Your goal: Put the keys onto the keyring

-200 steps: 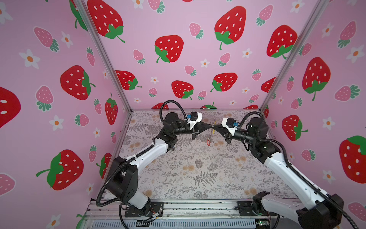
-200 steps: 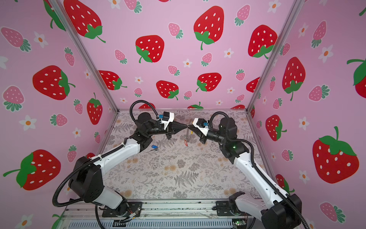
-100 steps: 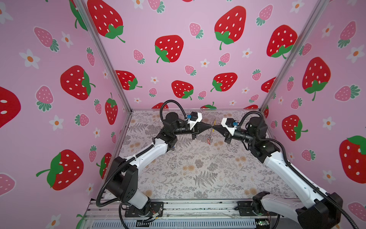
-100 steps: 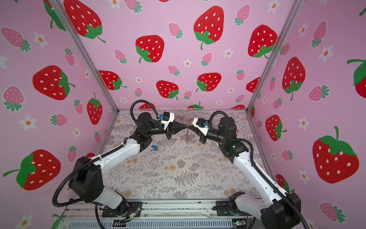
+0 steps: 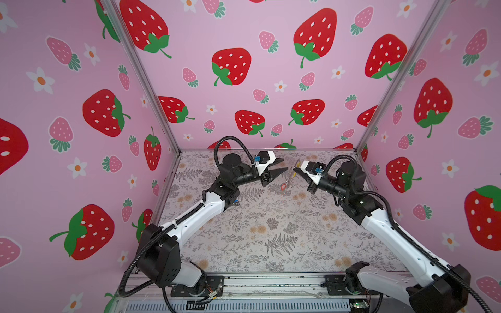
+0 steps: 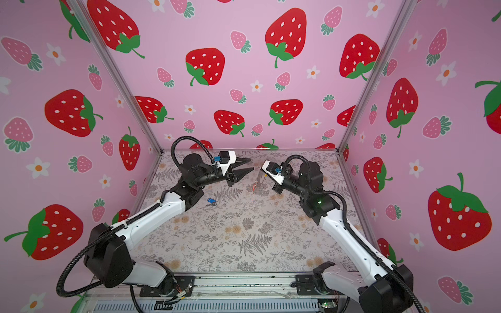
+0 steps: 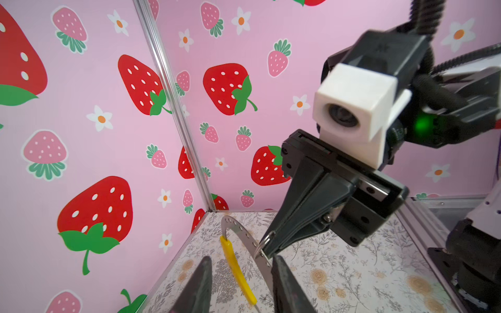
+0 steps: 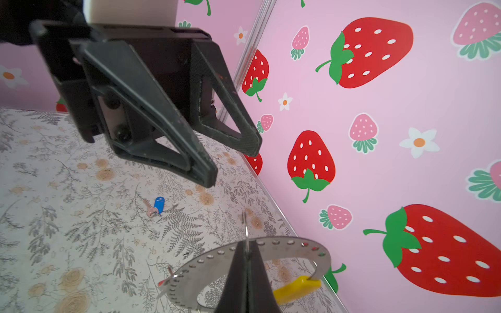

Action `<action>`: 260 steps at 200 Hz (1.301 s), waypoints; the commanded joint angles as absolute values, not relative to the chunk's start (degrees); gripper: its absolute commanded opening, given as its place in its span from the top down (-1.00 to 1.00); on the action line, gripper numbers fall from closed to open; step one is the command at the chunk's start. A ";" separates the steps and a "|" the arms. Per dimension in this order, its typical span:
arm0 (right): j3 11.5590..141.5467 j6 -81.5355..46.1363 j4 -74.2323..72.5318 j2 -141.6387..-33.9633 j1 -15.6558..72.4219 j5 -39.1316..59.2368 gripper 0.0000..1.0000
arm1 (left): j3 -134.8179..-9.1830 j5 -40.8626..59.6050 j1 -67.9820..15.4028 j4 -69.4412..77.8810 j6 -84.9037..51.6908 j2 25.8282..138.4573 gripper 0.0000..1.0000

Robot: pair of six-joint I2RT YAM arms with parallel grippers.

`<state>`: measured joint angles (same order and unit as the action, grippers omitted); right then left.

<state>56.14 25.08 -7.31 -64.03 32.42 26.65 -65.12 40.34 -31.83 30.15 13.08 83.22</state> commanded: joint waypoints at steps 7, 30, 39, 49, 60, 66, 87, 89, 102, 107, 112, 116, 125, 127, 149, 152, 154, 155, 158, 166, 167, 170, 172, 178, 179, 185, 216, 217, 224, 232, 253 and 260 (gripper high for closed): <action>53.63 31.01 -11.63 -61.84 34.83 20.29 0.98 | -65.18 35.36 -33.38 25.15 19.04 82.57 0.23; 52.12 31.94 -13.71 -61.26 35.40 18.77 0.97 | -64.65 33.55 -33.40 25.31 18.67 82.18 0.23; 51.99 32.41 -13.71 -61.26 35.59 18.11 0.98 | -64.38 32.07 -33.40 24.55 18.76 81.96 0.23; 51.65 33.03 -13.75 -61.26 35.92 17.31 0.98 | -64.18 30.50 -33.33 23.10 19.24 81.50 0.23; 51.17 33.52 -14.06 -61.26 36.08 16.56 0.98 | -63.81 28.86 -33.19 21.43 19.62 80.92 0.22; 51.08 33.61 -13.99 -61.47 36.13 16.19 0.98 | -63.56 27.68 -33.01 20.46 19.30 80.63 0.22; 51.00 33.67 -13.27 -62.18 36.21 15.01 0.98 | -62.72 23.45 -31.59 16.59 15.31 79.34 0.19; 50.98 33.66 -13.25 -62.32 36.21 14.91 0.98 | -62.68 22.58 -31.47 15.90 14.70 79.21 0.19; 50.89 33.82 -12.72 -62.73 36.31 14.47 0.98 | -63.17 18.18 -30.18 9.93 10.93 78.85 0.19; 50.81 33.77 -12.55 -62.87 36.39 14.28 0.98 | -63.41 16.83 -29.57 7.28 9.44 78.73 0.19; 50.67 33.81 -12.36 -63.05 36.39 14.04 0.98 | -63.53 15.51 -28.88 4.66 8.11 78.60 0.19; 50.55 33.80 -12.26 -63.09 36.39 13.87 0.97 | -63.51 14.56 -28.35 2.62 7.14 78.60 0.19; 50.16 33.94 -12.13 -63.38 36.39 13.93 0.98 | -62.99 12.11 -27.30 -1.10 4.67 78.61 0.19; 50.07 34.02 -12.20 -63.44 36.39 14.01 0.98 | -62.81 11.55 -26.97 -1.88 4.13 78.58 0.19; 49.42 33.59 -12.32 -64.24 36.47 15.00 0.97 | -60.50 6.60 -23.84 -9.90 -2.38 78.83 0.21; 49.33 33.59 -12.31 -64.33 36.52 15.19 0.98 | -60.24 5.98 -23.27 -10.73 -3.35 78.90 0.22; 49.31 33.58 -12.28 -64.45 36.46 15.31 0.98 | -60.10 5.63 -22.98 -11.56 -4.22 79.03 0.23; 49.27 33.53 -12.25 -64.43 36.47 15.39 0.98 | -60.07 5.45 -22.78 -11.98 -4.62 79.07 0.23; 49.19 33.48 -12.23 -64.50 36.47 15.65 0.98 | -59.98 5.03 -22.35 -13.01 -5.66 79.24 0.24; 48.77 33.23 -12.38 -64.60 36.60 16.50 0.98 | -59.73 4.82 -20.81 -15.65 -7.62 79.84 0.26; 48.73 33.23 -12.39 -64.60 36.58 16.60 0.98 | -59.70 4.83 -20.65 -15.91 -7.81 79.95 0.26; 48.59 33.10 -12.41 -64.60 36.56 16.92 0.98 | -59.53 4.83 -20.29 -16.66 -8.30 80.20 0.26; 48.49 33.13 -12.40 -64.73 36.56 17.15 0.98 | -59.38 4.94 -19.95 -17.11 -8.51 80.45 0.26; 48.23 33.04 -12.39 -64.85 36.57 17.58 0.98 | -59.10 6.01 -19.09 -18.13 -8.55 81.11 0.26; 48.15 32.96 -12.39 -64.81 36.57 17.67 0.97 | -59.04 6.35 -18.91 -18.25 -8.41 81.25 0.26; 47.83 32.78 -12.39 -64.82 36.56 18.11 0.97 | -59.02 7.47 -18.27 -19.31 -7.60 82.05 0.26; 46.47 32.17 -12.35 -64.15 36.65 19.81 0.97 | -64.47 8.48 -17.32 -29.62 1.35 88.89 0.33; 46.44 32.17 -12.33 -64.16 36.65 19.84 0.97 | -64.66 8.37 -17.32 -30.02 1.64 89.23 0.33; 46.11 31.91 -12.33 -63.84 36.65 19.96 0.97 | -66.09 8.38 -17.40 -32.45 3.77 91.10 0.33; 45.65 31.73 -12.32 -63.35 36.67 20.03 0.96 | -66.90 7.03 -17.61 -34.40 6.32 92.89 0.33; 44.08 31.47 -12.95 -61.93 36.65 19.65 0.96 | -66.98 0.66 -19.23 -34.70 14.53 96.27 0.33; 43.71 31.44 -13.09 -61.66 36.65 19.61 0.96 | -67.20 -0.03 -19.66 -34.39 16.46 97.10 0.33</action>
